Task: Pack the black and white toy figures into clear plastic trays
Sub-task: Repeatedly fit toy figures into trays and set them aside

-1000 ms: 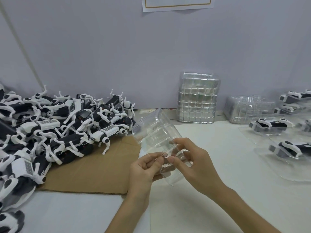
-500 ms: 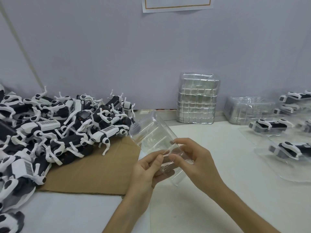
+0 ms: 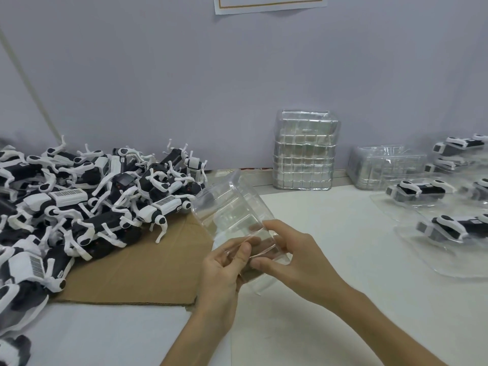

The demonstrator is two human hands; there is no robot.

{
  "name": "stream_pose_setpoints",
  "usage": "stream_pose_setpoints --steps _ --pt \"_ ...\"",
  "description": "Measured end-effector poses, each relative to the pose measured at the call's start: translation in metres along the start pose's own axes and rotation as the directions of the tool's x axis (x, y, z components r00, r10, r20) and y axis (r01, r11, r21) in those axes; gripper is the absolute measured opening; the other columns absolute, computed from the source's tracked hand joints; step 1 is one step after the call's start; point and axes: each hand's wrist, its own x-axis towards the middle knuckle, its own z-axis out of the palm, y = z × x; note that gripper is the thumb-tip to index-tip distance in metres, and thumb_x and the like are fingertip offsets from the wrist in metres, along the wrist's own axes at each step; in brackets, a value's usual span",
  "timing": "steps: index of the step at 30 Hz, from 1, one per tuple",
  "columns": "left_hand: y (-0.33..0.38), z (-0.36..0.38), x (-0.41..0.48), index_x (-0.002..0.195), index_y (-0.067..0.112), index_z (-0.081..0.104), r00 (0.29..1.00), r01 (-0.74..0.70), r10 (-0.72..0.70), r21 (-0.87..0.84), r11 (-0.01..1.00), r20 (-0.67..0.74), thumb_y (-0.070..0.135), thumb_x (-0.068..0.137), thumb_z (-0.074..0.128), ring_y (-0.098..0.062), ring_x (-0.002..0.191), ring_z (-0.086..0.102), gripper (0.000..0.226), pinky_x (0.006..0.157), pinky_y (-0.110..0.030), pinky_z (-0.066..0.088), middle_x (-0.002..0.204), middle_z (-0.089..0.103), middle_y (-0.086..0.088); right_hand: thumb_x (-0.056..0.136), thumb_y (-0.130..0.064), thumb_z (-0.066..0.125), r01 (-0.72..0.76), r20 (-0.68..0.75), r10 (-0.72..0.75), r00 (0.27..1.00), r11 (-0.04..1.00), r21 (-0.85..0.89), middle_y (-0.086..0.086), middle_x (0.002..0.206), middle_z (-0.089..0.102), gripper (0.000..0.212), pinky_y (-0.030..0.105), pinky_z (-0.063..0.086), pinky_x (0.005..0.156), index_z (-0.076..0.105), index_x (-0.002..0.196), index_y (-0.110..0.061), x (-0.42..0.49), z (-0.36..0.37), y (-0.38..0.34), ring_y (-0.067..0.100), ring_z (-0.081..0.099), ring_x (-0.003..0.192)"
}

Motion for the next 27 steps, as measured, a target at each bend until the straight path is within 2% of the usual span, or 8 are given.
stream_pose_setpoints --steps 5,10,15,18,20,23,25,27 --pt "0.004 0.001 0.0 0.074 0.011 0.078 0.999 -0.013 0.014 0.039 0.999 -0.038 0.025 0.066 0.077 -0.028 0.072 0.075 0.016 0.059 -0.029 0.059 0.082 0.075 -0.018 0.081 -0.018 0.082 -0.002 -0.013 0.002 1.0 1.0 -0.028 -0.009 0.088 0.076 0.044 0.022 0.054 0.081 0.061 0.118 -0.031 0.001 0.0 -0.001 0.011 0.073 0.081" --pt "0.006 -0.002 0.002 0.049 0.019 0.061 0.995 0.013 0.0 0.131 0.991 -0.1 0.037 0.058 0.081 -0.023 0.059 0.071 0.029 0.054 -0.027 0.057 0.064 0.07 -0.01 0.081 -0.017 0.081 0.009 -0.06 -0.009 0.998 1.0 -0.006 -0.013 0.086 0.076 0.043 0.014 0.049 0.074 0.063 0.119 -0.028 0.002 -0.004 -0.005 0.012 0.071 0.073" --pt "0.008 -0.005 0.006 0.105 0.01 0.072 0.999 0.038 -0.037 -0.129 0.991 0.013 0.028 0.09 0.057 -0.033 0.097 0.073 0.028 0.075 -0.031 0.059 0.108 0.073 -0.019 0.083 -0.009 0.078 -0.028 -0.266 0.059 0.962 0.993 0.117 0.001 0.082 0.076 0.035 0.015 0.049 0.07 0.064 0.111 -0.024 0.009 -0.02 -0.001 0.018 0.073 0.071" --pt "0.008 -0.009 0.011 0.11 0.001 0.062 0.997 0.05 -0.061 -0.179 0.983 -0.056 0.02 0.088 0.053 -0.034 0.093 0.074 0.03 0.07 -0.03 0.06 0.105 0.074 -0.019 0.086 -0.005 0.073 -0.061 -0.395 0.11 0.912 0.989 0.134 0.0 0.083 0.072 0.031 0.023 0.053 0.07 0.066 0.11 -0.022 0.012 -0.038 0.007 0.018 0.071 0.07" --pt "0.01 -0.01 0.013 0.104 0.001 0.063 0.991 0.046 -0.071 -0.204 0.978 -0.115 0.018 0.085 0.054 -0.03 0.084 0.075 0.027 0.065 -0.029 0.06 0.094 0.076 -0.017 0.088 -0.004 0.07 -0.085 -0.473 0.109 0.874 0.994 0.073 -0.001 0.082 0.07 0.031 0.031 0.056 0.075 0.067 0.11 -0.026 0.013 -0.048 0.013 0.018 0.069 0.071" --pt "0.013 -0.015 0.015 0.102 0.001 0.064 0.984 0.026 -0.068 -0.242 0.97 -0.167 0.017 0.083 0.055 -0.025 0.078 0.076 0.025 0.061 -0.026 0.059 0.087 0.076 -0.013 0.09 -0.006 0.068 -0.108 -0.533 0.077 0.842 0.994 -0.027 -0.003 0.083 0.07 0.033 0.025 0.052 0.08 0.065 0.112 -0.031 0.013 -0.059 0.019 0.012 0.068 0.074" --pt "0.013 -0.017 0.015 0.098 0.003 0.065 0.979 0.016 -0.067 -0.254 0.967 -0.192 0.017 0.086 0.056 -0.021 0.075 0.076 0.021 0.06 -0.024 0.059 0.082 0.076 -0.01 0.089 -0.009 0.069 -0.146 -0.543 0.023 0.839 0.972 -0.185 -0.01 0.082 0.068 0.033 0.015 0.045 0.083 0.065 0.114 -0.03 0.012 -0.066 0.025 0.005 0.065 0.079" --pt "0.012 -0.017 0.014 0.088 0.006 0.067 0.972 0.017 -0.076 -0.258 0.966 -0.221 0.02 0.085 0.059 -0.015 0.067 0.075 0.017 0.057 -0.022 0.058 0.075 0.075 -0.006 0.087 -0.011 0.071 -0.219 -0.518 -0.031 0.855 0.884 -0.413 -0.016 0.079 0.066 0.032 0.021 0.033 0.091 0.066 0.114 -0.028 0.011 -0.072 0.032 0.004 0.061 0.083"
